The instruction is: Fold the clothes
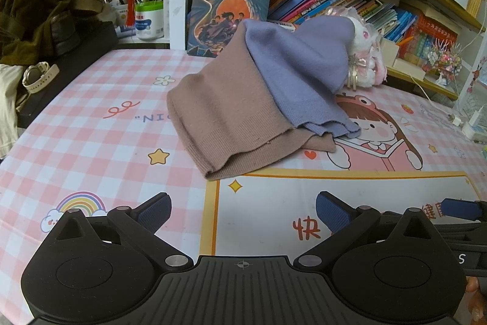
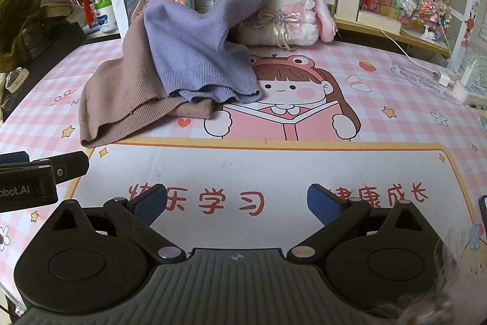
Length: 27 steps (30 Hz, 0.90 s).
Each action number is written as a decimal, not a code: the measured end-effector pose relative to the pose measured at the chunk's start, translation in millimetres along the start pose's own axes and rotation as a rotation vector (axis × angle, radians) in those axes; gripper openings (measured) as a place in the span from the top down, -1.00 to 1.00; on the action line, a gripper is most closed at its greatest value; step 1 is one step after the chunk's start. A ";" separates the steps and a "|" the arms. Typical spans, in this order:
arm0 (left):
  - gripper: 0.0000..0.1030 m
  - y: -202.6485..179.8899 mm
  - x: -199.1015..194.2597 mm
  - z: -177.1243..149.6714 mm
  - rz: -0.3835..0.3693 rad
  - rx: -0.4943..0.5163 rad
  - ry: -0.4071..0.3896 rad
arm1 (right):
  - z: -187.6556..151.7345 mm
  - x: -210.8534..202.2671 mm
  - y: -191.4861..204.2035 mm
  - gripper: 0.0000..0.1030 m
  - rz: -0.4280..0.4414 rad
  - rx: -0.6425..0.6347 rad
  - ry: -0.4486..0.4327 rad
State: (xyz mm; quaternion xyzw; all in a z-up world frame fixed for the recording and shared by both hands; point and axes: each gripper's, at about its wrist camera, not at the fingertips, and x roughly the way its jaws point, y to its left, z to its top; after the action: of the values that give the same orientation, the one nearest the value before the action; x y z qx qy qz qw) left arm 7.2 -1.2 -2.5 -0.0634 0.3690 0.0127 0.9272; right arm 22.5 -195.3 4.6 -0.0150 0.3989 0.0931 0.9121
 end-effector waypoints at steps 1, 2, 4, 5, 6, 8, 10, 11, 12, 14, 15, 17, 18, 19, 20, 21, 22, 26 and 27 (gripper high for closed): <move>-0.99 0.2 0.1 0.2 0.001 -0.001 0.001 | 0.1 0.0 0.1 -0.93 0.000 0.000 0.001; -0.99 0.4 0.4 0.3 0.003 -0.002 0.001 | 0.3 0.2 0.3 -0.93 0.001 0.000 0.001; -0.99 0.8 1.3 0.5 0.009 -0.005 0.003 | 0.5 0.6 0.6 -0.93 0.001 -0.001 0.002; -0.99 1.1 1.6 0.6 0.011 -0.007 0.004 | 0.7 0.7 0.6 -0.93 0.002 -0.001 0.002; -0.99 1.5 1.9 0.6 0.013 -0.008 0.005 | 0.7 0.8 0.7 -0.93 0.002 -0.001 0.001; -0.99 1.8 2.2 0.8 0.013 -0.010 0.005 | 0.5 1.0 0.8 -0.93 0.003 -0.001 0.001; -0.99 1.6 2.3 0.7 0.012 -0.010 0.005 | 0.5 1.3 0.7 -0.93 0.004 -0.002 0.002; -0.99 1.5 2.3 0.8 0.012 -0.010 0.005 | 0.7 1.5 0.8 -0.93 0.004 -0.002 0.002; -0.99 1.5 2.3 0.8 0.011 -0.010 0.004 | 0.9 1.6 1.0 -0.93 0.004 -0.003 0.002; -0.99 1.6 2.1 0.6 0.011 -0.011 0.002 | 1.2 2.1 1.5 -0.93 0.005 -0.003 0.002; -0.99 1.7 2.0 0.5 0.010 -0.011 0.002 | 1.3 2.3 1.6 -0.93 0.005 -0.003 0.002; -0.99 1.9 1.7 0.4 0.010 -0.012 0.002 | 1.2 2.2 1.5 -0.93 0.005 -0.003 0.002; -0.99 2.0 1.6 0.3 0.010 -0.012 0.002 | 1.2 2.3 1.6 -0.93 0.005 -0.002 0.003; -0.99 2.1 1.4 0.3 0.010 -0.012 0.002 | 1.2 2.3 1.6 -0.93 0.005 -0.002 0.003; -0.99 2.1 1.3 0.3 0.009 -0.012 0.001 | 1.3 2.3 1.6 -0.93 0.005 -0.002 0.004; -0.99 1.9 1.3 0.2 0.010 -0.012 0.001 | 1.6 2.4 1.7 -0.93 0.005 -0.002 0.005; -0.99 2.1 1.5 0.2 0.009 -0.012 0.001 | 1.8 2.5 1.8 -0.93 0.005 -0.002 0.005; -0.99 3.1 2.5 1.2 0.004 -0.009 0.002 | 2.0 2.7 2.1 -0.93 0.002 0.001 0.006; -0.99 3.5 2.8 1.5 0.003 -0.009 0.003 | 2.0 2.7 2.1 -0.93 0.001 0.003 0.007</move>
State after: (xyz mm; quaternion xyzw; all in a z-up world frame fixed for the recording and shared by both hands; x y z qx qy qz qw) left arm 10.0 2.4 -3.8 -0.0669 0.3703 0.0156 0.9264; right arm 25.3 -192.6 4.1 -0.0138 0.4022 0.0931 0.9107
